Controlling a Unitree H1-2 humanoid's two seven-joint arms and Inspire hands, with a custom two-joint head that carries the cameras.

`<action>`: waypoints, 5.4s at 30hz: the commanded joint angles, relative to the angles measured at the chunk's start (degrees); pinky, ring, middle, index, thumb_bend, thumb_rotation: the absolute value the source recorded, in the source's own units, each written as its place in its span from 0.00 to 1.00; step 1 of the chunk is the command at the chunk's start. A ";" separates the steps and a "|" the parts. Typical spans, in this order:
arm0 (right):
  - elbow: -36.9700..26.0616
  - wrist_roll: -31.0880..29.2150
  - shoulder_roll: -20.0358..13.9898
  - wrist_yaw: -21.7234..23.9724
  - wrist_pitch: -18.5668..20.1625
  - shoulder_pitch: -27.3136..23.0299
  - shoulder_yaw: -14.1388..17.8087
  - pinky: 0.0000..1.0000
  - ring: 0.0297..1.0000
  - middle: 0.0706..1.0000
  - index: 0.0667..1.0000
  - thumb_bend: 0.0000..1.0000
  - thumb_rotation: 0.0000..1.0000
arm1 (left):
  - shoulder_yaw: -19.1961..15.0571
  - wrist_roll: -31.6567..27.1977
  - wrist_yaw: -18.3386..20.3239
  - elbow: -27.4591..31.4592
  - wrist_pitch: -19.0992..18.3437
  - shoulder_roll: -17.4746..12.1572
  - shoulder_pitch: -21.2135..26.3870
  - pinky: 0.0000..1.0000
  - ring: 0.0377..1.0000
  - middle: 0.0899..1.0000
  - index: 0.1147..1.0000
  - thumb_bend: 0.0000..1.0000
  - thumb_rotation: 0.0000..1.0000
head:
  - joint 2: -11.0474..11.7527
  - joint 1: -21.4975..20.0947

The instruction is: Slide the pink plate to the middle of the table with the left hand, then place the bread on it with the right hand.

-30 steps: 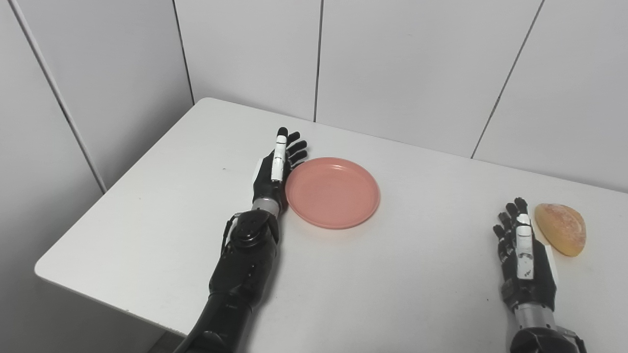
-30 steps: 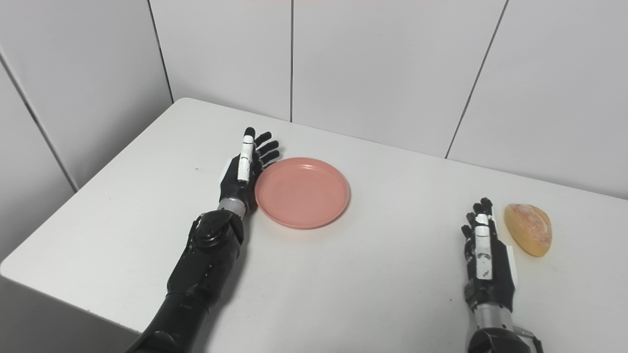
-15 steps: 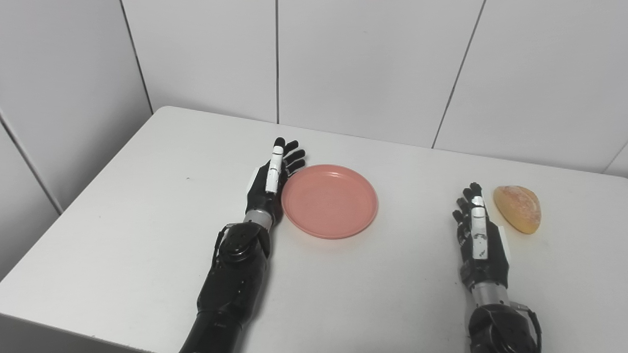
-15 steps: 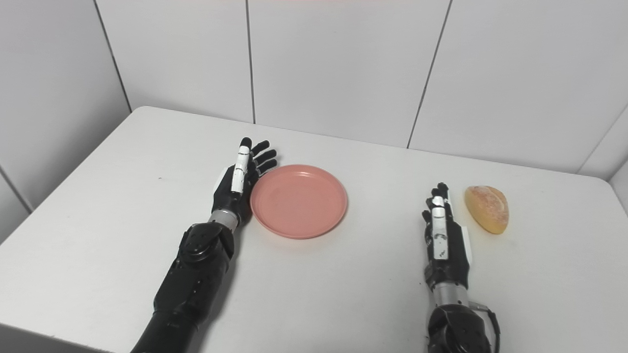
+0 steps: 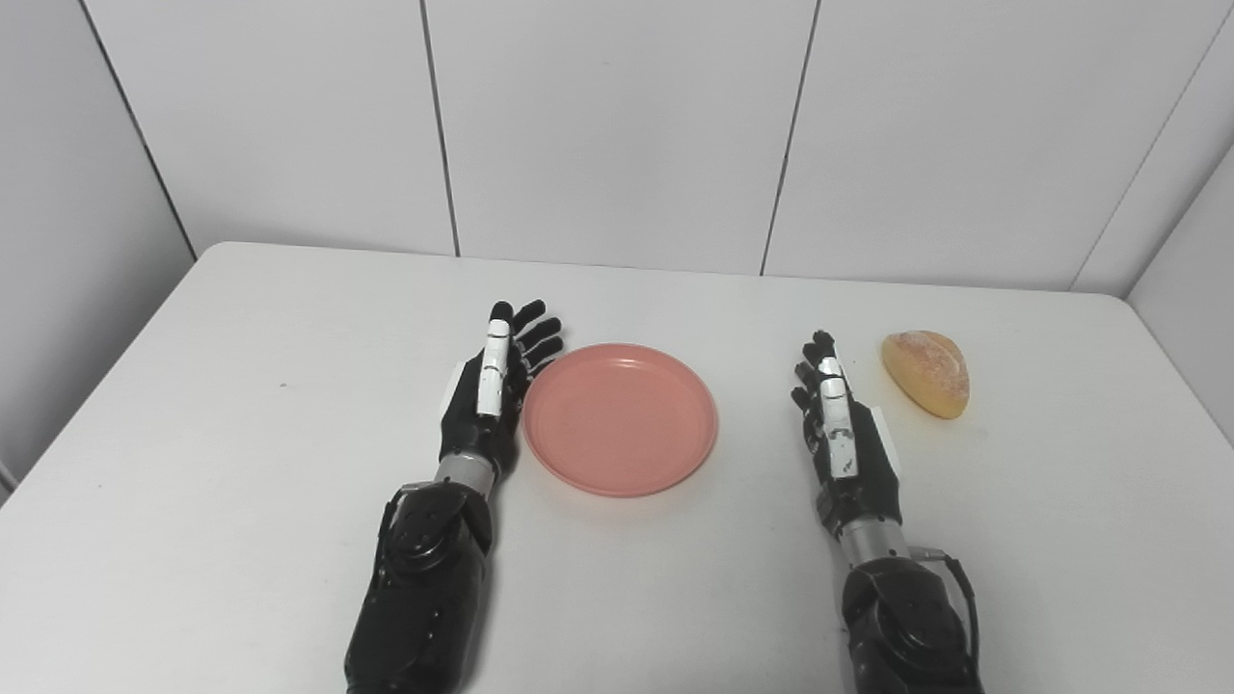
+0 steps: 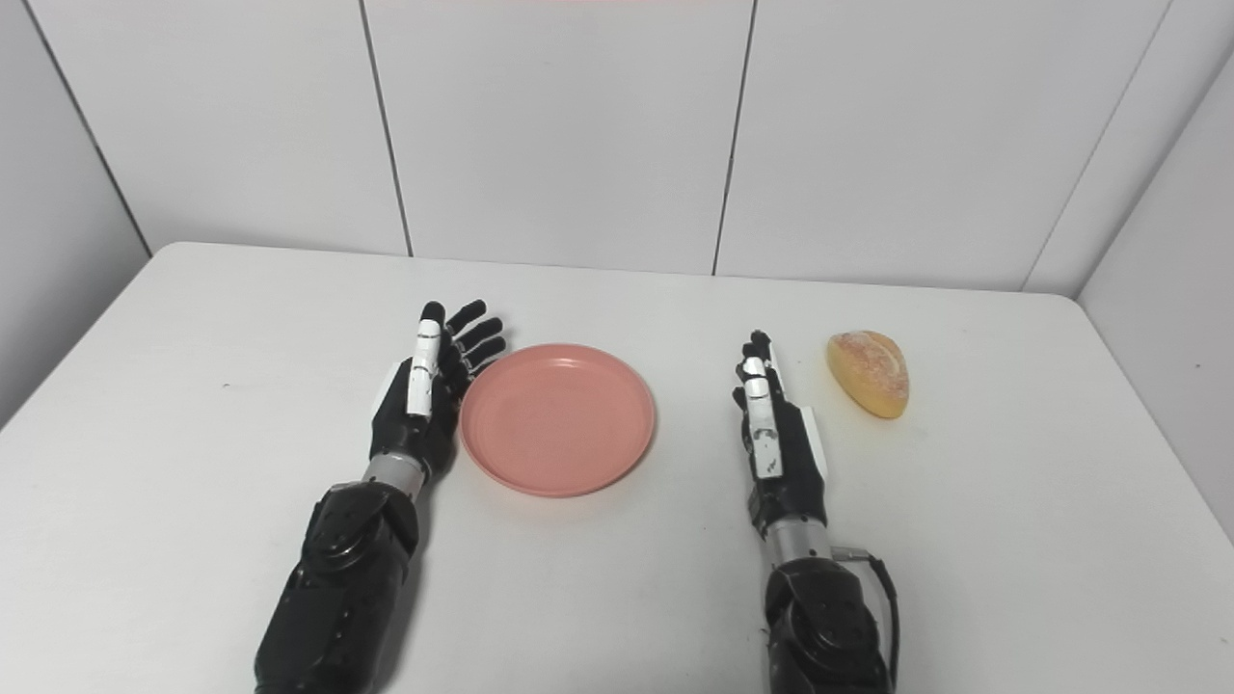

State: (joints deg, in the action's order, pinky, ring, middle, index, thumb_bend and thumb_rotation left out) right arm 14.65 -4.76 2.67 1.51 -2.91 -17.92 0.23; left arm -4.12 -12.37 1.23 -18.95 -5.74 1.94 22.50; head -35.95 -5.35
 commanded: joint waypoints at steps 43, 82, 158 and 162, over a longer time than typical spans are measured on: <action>1.06 18.48 -4.85 -13.37 -9.84 -7.99 -0.64 1.00 1.00 0.99 1.00 0.71 0.97 | 2.50 3.54 3.12 -1.13 5.90 -0.76 -1.69 1.00 0.99 0.99 0.99 0.57 1.00 | -0.22 -5.16; 8.77 41.03 -18.42 -22.08 6.76 -13.73 -2.16 0.73 0.85 0.89 0.89 0.79 0.37 | 2.62 6.75 2.75 -1.60 12.76 -2.25 -1.79 1.00 0.98 0.96 0.94 0.54 1.00 | -0.09 -9.90; -9.84 33.36 -10.59 -14.81 -2.95 -7.21 -10.61 0.40 0.45 0.53 0.46 0.49 0.12 | 5.31 8.09 2.76 -0.26 11.98 -0.54 -2.08 1.00 0.99 0.98 0.98 0.55 1.00 | -0.17 -5.32; -11.21 33.46 -9.96 -12.53 -4.19 -5.82 -12.42 0.40 0.46 0.53 0.46 0.49 0.12 | 6.07 8.79 2.21 0.09 11.92 -0.32 -2.25 1.00 0.99 0.98 0.98 0.55 1.00 | -0.26 -4.04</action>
State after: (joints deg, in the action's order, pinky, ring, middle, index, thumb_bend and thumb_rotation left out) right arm 5.51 28.19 -7.37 -11.63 -5.36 -22.66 -11.97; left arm 1.67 -4.06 3.45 -19.88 5.32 0.98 19.83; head -36.21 -9.67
